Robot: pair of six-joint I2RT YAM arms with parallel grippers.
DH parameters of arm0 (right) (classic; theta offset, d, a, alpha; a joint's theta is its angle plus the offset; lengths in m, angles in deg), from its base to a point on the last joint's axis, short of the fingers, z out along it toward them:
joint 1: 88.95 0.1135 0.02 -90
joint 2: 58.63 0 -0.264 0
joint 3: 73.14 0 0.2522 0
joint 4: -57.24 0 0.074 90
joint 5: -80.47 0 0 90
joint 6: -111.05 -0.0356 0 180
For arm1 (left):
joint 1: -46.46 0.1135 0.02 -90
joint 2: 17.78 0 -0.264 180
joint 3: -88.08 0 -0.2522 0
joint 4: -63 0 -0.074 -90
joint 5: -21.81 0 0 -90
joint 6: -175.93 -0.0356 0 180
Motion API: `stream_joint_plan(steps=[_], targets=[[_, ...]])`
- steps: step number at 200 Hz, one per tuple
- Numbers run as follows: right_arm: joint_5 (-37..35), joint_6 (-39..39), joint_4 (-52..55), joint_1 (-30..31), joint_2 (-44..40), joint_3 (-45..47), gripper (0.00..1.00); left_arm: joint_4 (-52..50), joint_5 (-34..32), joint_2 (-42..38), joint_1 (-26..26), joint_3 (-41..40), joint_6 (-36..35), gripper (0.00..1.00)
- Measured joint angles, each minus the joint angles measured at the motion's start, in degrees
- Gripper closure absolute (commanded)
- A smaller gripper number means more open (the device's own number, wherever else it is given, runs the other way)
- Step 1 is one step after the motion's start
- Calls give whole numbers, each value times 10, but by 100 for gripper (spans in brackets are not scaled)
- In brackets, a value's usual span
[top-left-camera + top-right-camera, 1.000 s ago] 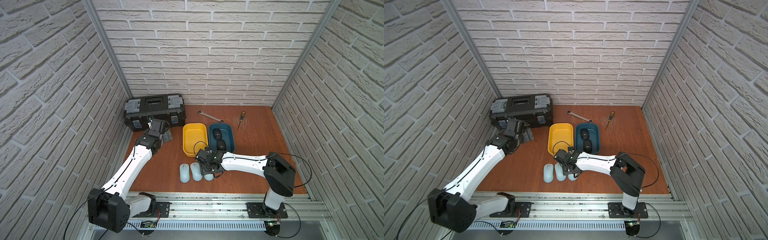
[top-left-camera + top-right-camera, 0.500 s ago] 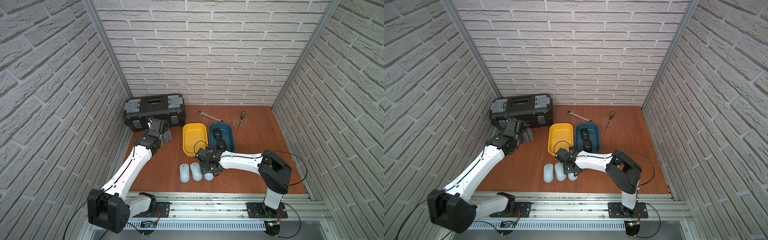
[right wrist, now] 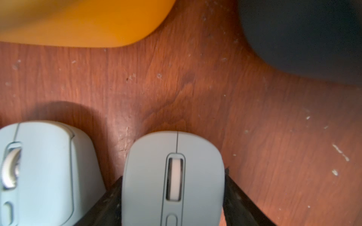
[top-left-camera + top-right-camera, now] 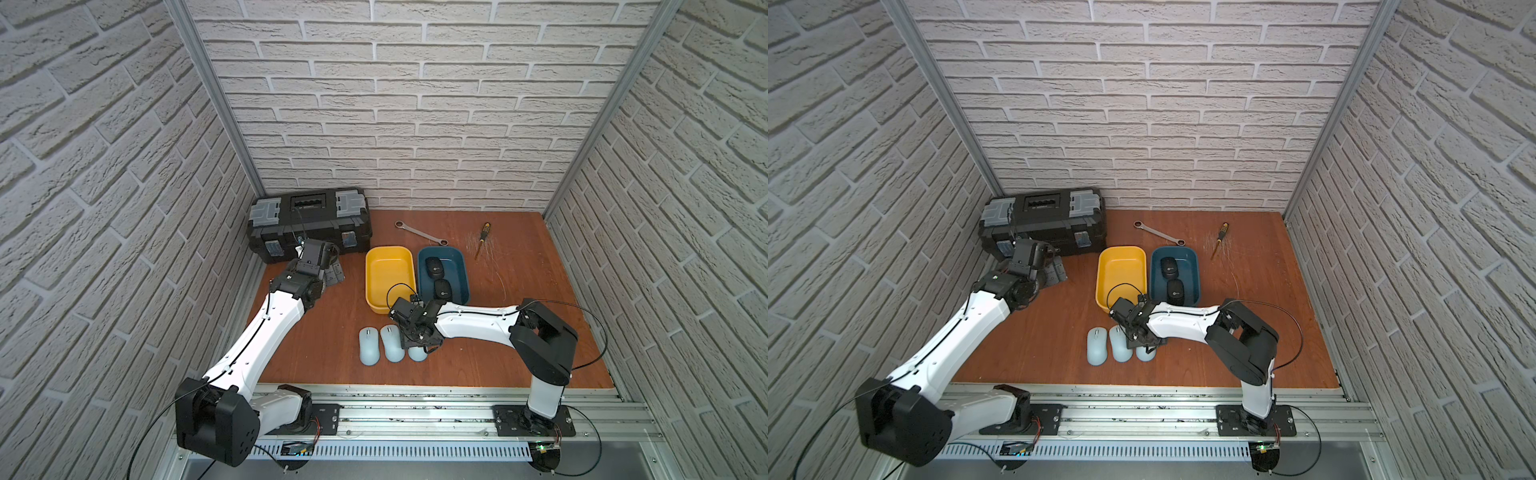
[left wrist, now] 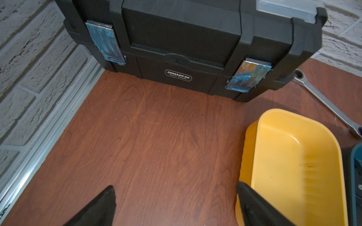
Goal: Place the mice by color into the storage box
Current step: Pick up the mouse from the center of the board, then place the mouse in the storage box.
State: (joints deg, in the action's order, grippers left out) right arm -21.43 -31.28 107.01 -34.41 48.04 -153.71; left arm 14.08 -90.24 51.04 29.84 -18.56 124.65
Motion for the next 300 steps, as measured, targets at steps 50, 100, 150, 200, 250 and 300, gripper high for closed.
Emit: stream_joint_plan(steps=[50, 100, 150, 200, 250, 300], targets=[[1, 3, 0, 1, -2, 0, 56, 0, 0, 0, 0, 0, 0, 2], [16, 26, 31, 1, -25, -7, 61, 0, 0, -1, 2, 0, 0, 2], [2, 87, 112, -7, -103, -127, 60, 3, 1, -1, 2, 0, 1, 2], [0, 176, 105, -69, -82, -267, 59, 4, 0, -9, 6, 0, 1, 2], [35, 240, 65, -124, 92, -423, 59, 4, 0, -17, 12, 0, 1, 2], [74, 274, 67, -147, 243, -530, 59, 4, 0, -18, 20, 0, 1, 2]])
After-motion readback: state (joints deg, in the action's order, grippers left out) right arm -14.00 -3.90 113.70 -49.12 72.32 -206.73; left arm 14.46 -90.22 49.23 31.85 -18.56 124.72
